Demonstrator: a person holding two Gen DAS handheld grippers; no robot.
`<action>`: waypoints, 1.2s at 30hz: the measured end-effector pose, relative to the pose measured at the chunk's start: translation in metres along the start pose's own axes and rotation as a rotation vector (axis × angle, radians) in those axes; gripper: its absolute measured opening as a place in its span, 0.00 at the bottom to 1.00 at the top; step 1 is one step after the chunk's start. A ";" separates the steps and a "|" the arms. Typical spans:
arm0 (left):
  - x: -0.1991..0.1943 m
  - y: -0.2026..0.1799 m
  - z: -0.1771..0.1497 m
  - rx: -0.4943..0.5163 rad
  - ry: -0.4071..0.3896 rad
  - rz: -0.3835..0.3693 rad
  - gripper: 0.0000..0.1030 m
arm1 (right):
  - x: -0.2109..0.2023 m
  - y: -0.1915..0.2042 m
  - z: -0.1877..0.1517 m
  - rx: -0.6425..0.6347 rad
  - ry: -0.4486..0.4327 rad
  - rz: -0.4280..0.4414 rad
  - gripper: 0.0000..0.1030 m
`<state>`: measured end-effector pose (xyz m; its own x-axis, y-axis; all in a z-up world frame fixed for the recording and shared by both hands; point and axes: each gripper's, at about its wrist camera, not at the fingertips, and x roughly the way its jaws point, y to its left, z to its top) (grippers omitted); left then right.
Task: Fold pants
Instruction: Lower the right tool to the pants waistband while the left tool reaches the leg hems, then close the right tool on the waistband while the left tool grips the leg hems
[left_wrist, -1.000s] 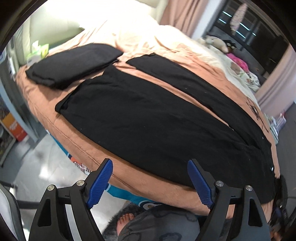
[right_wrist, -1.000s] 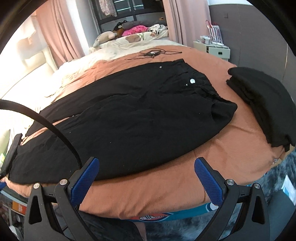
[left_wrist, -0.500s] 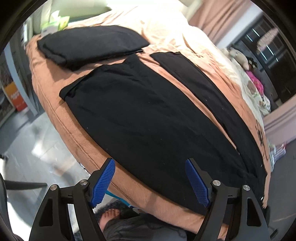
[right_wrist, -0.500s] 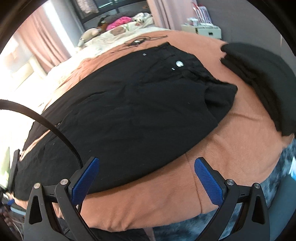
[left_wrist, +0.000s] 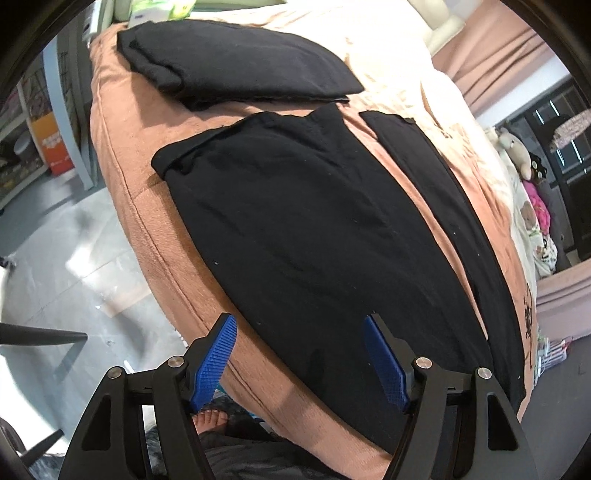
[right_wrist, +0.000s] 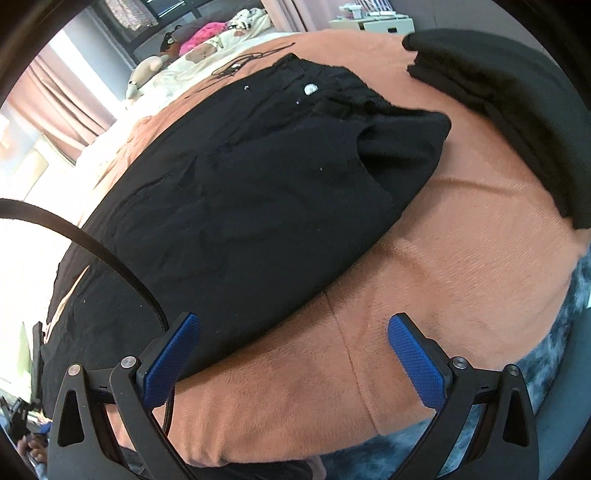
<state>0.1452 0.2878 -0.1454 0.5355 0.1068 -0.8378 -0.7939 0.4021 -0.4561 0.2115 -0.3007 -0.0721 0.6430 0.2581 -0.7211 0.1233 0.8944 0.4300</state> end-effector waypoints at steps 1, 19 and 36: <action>0.002 0.002 0.001 -0.009 0.000 -0.005 0.71 | 0.004 -0.001 0.000 0.008 0.001 0.008 1.00; 0.006 0.012 0.018 -0.028 -0.046 -0.048 0.63 | 0.008 -0.014 0.034 0.036 -0.093 0.123 0.05; 0.014 0.032 0.032 -0.075 -0.122 -0.064 0.42 | 0.031 -0.031 0.028 0.153 0.012 0.131 0.31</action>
<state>0.1368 0.3307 -0.1625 0.6131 0.1951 -0.7655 -0.7739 0.3428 -0.5325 0.2483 -0.3309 -0.0925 0.6521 0.3739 -0.6595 0.1530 0.7871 0.5975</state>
